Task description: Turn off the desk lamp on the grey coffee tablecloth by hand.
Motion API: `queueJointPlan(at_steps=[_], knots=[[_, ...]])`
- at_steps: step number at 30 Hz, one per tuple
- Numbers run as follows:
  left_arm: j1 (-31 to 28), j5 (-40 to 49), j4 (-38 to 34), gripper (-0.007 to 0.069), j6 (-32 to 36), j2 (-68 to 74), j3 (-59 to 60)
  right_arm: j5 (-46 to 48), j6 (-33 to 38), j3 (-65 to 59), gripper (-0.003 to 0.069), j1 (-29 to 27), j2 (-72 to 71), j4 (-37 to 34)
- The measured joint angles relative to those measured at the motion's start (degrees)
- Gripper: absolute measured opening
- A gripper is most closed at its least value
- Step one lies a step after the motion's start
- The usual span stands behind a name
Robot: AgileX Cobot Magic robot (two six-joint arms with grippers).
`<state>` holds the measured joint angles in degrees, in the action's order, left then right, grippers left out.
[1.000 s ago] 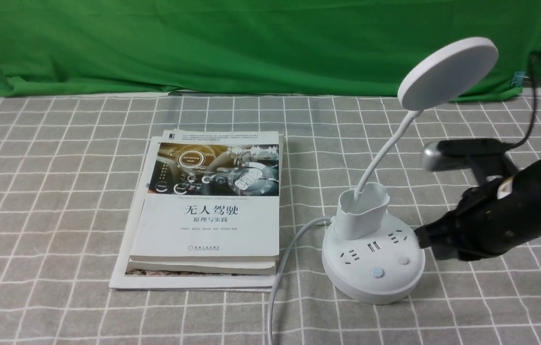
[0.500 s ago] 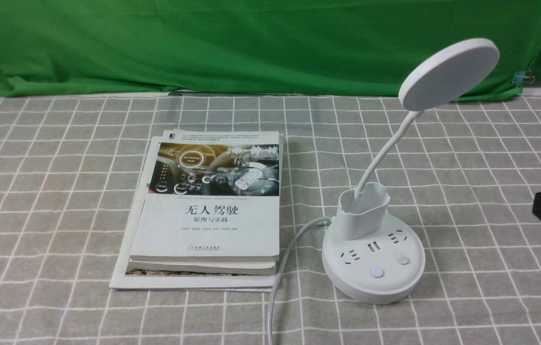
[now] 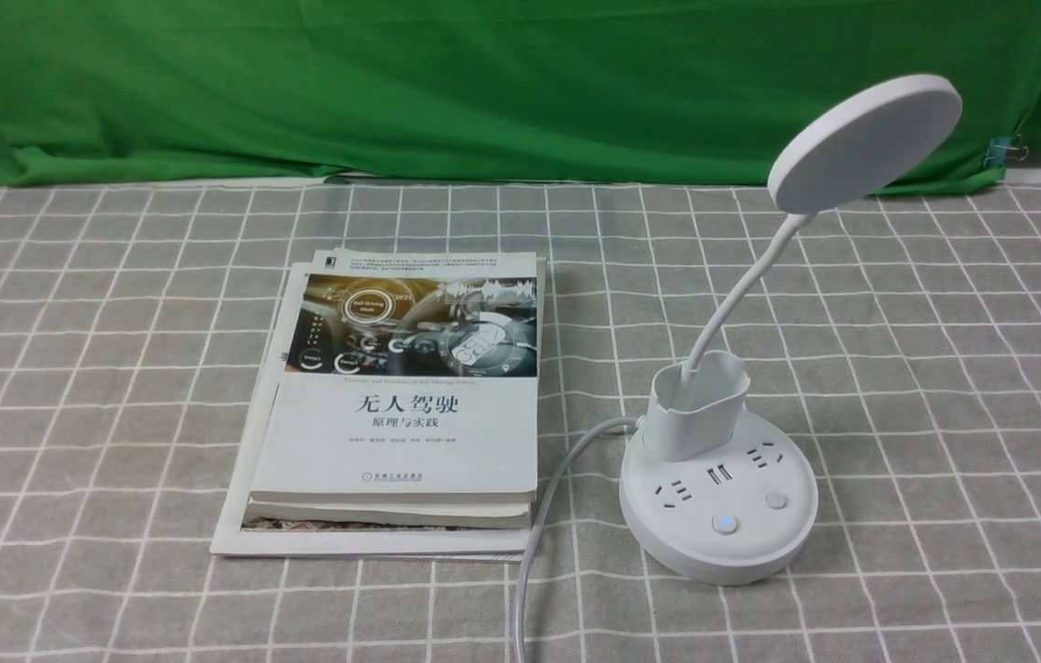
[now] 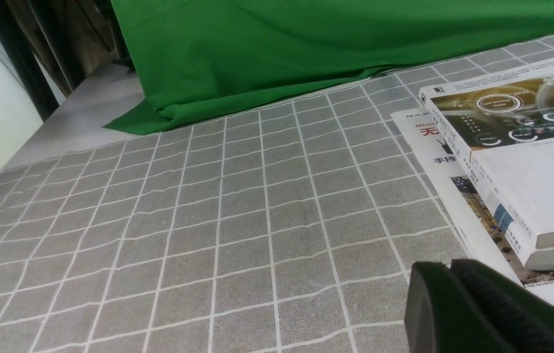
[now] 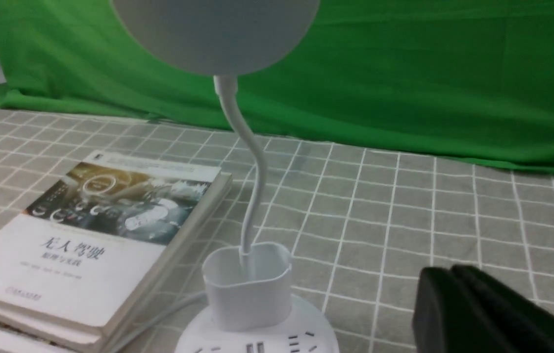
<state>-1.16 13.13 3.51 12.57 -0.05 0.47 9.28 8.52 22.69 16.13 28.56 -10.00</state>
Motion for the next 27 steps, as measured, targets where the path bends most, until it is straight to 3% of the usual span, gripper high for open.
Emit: queueJointPlan(at_steps=[7,10,14,19,27], knots=[[0.0,0.0,0.12,0.0019,0.0,0.05,0.0,-2.66,-0.04,-8.94,0.0038,-12.62,-12.17,0.0],[0.0,0.0,0.17,0.0019,0.0,0.05,0.0,-3.45,-0.04,-15.58,0.0038,-15.36,-17.76,0.0],[0.0,0.0,0.17,0.0019,0.0,0.0,0.0,-2.79,-0.04,-21.8,0.0039,-15.94,-23.35,0.0],[0.0,0.0,0.17,0.0019,0.0,0.0,0.0,7.35,-3.63,-23.13,0.0039,-15.94,-28.22,-1.95],[0.0,0.0,0.0,0.0019,-0.05,0.05,0.0,8.02,-6.77,-23.13,0.0042,-15.99,-28.46,-2.79]])
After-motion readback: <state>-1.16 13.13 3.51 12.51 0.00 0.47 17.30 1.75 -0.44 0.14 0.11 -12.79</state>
